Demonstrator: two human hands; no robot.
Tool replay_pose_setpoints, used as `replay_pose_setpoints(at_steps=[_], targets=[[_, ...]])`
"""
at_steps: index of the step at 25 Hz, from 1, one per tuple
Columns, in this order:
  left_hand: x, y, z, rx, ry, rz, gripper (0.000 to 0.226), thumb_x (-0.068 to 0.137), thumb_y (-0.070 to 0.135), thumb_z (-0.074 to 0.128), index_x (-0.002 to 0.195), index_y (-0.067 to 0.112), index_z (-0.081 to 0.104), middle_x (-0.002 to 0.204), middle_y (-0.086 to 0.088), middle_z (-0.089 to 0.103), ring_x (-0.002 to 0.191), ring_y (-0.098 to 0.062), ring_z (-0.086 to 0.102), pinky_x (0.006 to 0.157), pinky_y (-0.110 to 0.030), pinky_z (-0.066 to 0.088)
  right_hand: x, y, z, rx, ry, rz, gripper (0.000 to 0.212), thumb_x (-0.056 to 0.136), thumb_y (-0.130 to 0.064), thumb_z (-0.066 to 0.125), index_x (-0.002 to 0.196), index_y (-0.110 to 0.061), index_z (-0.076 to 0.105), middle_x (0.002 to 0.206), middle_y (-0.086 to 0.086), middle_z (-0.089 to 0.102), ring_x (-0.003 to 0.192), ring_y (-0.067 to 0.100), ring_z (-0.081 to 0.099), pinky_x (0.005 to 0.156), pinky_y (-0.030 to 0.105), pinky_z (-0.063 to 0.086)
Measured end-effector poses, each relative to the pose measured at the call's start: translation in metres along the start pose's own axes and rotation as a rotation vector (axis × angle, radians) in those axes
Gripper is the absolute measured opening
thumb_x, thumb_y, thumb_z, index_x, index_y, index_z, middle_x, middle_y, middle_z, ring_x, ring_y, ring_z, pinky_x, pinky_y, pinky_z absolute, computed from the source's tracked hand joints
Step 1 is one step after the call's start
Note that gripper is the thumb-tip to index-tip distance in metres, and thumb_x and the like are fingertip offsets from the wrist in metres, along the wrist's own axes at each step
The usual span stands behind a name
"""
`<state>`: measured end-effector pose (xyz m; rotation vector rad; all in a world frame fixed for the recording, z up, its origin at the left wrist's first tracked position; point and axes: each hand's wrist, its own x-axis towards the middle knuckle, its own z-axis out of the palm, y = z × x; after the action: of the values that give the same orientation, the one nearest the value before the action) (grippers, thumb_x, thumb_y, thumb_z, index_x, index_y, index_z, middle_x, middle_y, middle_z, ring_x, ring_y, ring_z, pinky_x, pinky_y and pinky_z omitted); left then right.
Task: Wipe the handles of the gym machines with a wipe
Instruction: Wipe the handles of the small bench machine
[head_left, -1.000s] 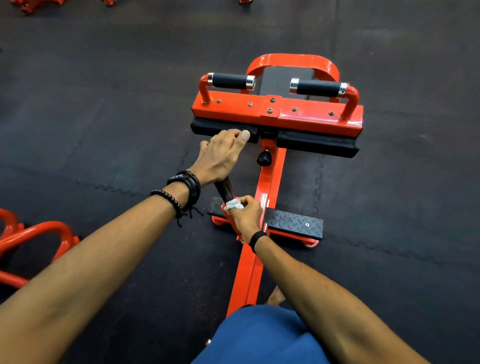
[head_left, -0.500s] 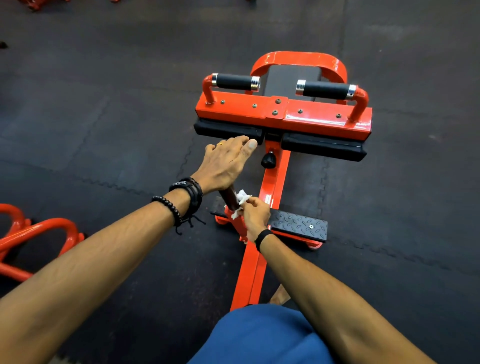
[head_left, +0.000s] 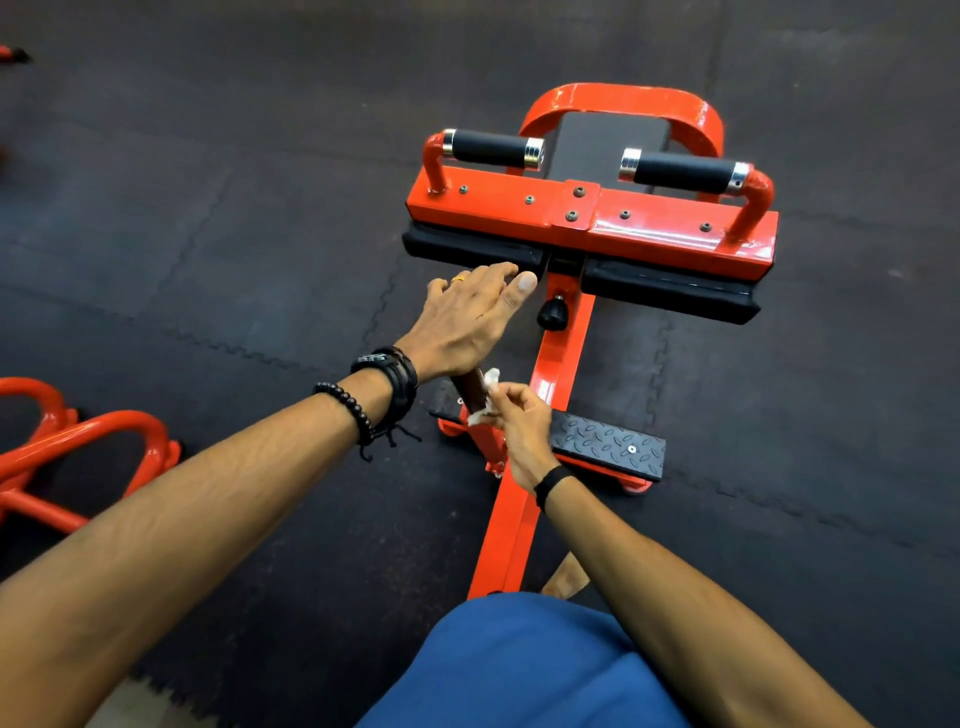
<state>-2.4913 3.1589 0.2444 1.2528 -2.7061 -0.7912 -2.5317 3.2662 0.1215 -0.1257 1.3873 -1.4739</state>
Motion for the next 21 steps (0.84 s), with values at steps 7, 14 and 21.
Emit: replay_pose_setpoints(at_steps=[7,14,21], targets=[[0.002,-0.002,0.0,-0.025,-0.005,-0.003,0.061,0.091,0.072,0.004,0.106,0.031,0.046,0.096,0.012,0.052,0.091,-0.012,0.047,0.099,-0.052,0.034,-0.017,-0.038,0.007,0.235,-0.166,-0.041,0.01,0.095,-0.008,0.061,0.096,0.002,0.062,0.07,0.012,0.058,0.051,0.022,0.06,0.054,0.029,0.052],[0.002,-0.001,0.001,-0.048,0.009,-0.019,0.047,0.093,0.071,0.003,0.092,0.039,0.037,0.087,0.014,0.048,0.083,-0.006,0.046,0.096,-0.053,0.035,0.007,-0.006,-0.006,-0.011,-0.035,0.086,0.01,0.093,-0.001,0.062,0.086,-0.004,0.066,0.073,0.014,0.065,0.056,0.021,0.066,0.051,0.022,0.053],[0.001,-0.001,0.0,-0.031,-0.016,0.007,0.083,0.09,0.075,0.0,0.115,0.013,0.049,0.087,0.009,0.047,0.086,-0.013,0.041,0.102,-0.058,0.033,-0.01,-0.06,0.0,0.061,-0.239,-0.003,0.006,0.091,0.003,0.061,0.092,0.004,0.067,0.071,0.007,0.067,0.054,0.014,0.062,0.059,0.022,0.052]])
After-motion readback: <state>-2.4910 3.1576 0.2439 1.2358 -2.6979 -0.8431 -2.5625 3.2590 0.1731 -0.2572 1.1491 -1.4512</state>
